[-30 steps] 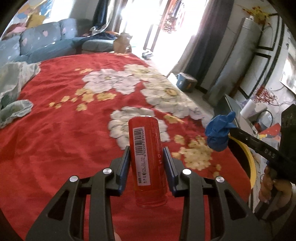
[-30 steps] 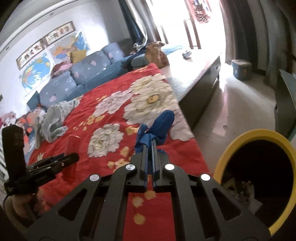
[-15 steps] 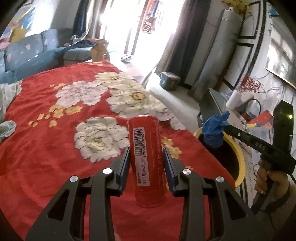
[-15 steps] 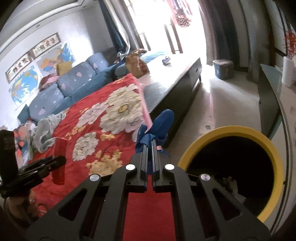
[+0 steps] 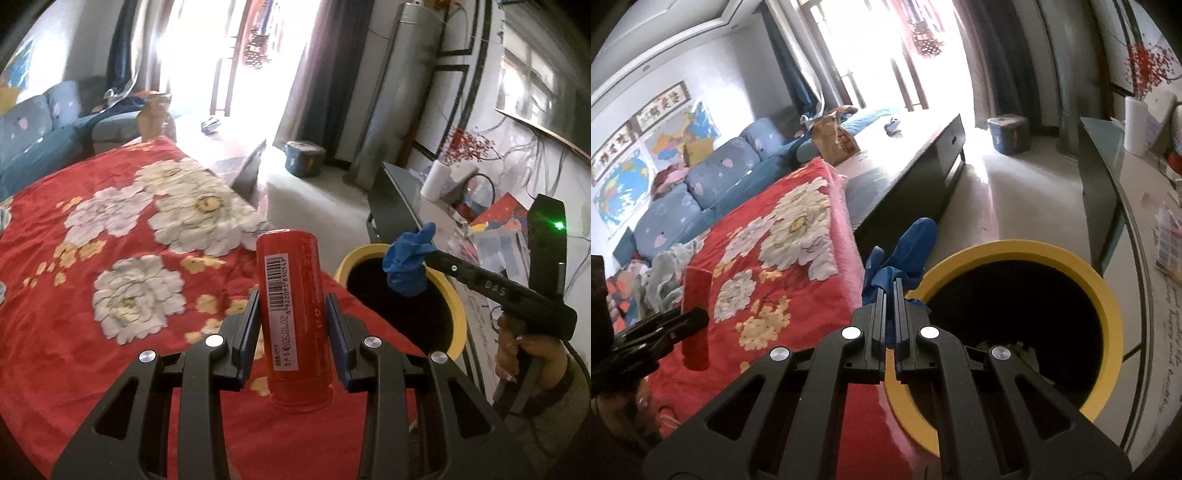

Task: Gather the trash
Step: 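Carry the red can and blue cloth over the yellow bin with both tools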

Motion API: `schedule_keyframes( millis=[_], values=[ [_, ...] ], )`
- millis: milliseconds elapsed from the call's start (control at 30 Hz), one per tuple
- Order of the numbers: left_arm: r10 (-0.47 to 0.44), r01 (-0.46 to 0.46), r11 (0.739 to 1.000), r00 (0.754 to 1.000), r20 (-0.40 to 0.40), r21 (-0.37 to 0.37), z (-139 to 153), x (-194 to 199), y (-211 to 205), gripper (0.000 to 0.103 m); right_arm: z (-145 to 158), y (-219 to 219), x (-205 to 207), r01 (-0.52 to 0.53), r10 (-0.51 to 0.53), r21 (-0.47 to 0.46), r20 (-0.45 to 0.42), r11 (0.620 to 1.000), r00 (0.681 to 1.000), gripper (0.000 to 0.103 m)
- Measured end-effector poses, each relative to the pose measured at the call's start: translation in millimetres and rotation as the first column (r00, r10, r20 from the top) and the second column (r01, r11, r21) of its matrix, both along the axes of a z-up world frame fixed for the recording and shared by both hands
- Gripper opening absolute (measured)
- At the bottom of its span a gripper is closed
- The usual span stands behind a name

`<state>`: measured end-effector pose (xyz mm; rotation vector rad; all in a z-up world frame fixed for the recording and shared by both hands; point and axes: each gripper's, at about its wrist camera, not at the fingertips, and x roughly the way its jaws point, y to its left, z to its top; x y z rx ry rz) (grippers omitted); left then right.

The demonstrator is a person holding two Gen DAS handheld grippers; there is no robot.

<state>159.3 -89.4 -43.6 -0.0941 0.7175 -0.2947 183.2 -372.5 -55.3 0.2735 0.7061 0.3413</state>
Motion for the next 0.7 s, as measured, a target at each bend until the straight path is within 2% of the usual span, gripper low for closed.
schedule_keyframes(
  millis=[700],
  values=[
    [-0.171, 0.170, 0.984, 0.985, 0.017, 0.054, -0.3, 4.8, -77.2, 0.033, -14.0, -49.0, -4.2, 0.107, -0.106, 0.040, -0.031, 0.993, 0.994, 0.001]
  ],
)
